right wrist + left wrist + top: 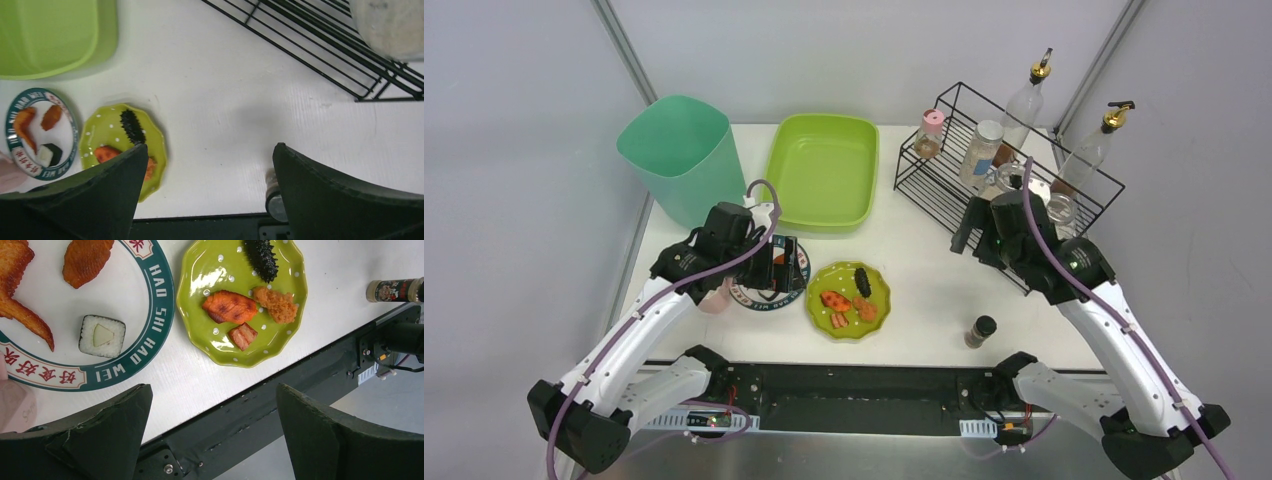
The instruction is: Clear the kitchen counter
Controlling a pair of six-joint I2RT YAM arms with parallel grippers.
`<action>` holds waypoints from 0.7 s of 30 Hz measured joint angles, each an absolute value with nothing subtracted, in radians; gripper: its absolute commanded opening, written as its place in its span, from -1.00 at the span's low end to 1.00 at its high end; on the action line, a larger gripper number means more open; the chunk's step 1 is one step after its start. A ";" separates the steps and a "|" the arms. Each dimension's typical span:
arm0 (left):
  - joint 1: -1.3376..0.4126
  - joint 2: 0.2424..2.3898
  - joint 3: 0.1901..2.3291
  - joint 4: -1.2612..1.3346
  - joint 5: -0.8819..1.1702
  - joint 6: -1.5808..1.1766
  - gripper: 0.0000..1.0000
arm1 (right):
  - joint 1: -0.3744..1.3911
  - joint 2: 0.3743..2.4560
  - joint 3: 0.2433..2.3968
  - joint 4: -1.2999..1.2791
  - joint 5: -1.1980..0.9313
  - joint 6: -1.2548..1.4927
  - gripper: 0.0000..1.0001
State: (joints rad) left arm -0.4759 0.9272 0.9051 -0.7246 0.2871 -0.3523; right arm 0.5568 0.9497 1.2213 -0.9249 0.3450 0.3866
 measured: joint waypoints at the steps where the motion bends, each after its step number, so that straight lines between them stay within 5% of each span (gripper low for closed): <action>1: -0.476 0.925 0.905 -0.725 0.287 -0.352 0.99 | 0.557 0.945 1.206 -0.949 0.355 0.398 0.99; 21: -0.476 0.887 0.905 -0.725 0.315 -0.352 0.99 | 0.557 0.926 1.005 -1.272 0.431 0.777 0.99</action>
State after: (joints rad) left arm -0.4759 0.8871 0.9051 -0.7254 0.3149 -0.3523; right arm 0.5568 0.9264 1.0046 -1.2724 0.4313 0.7769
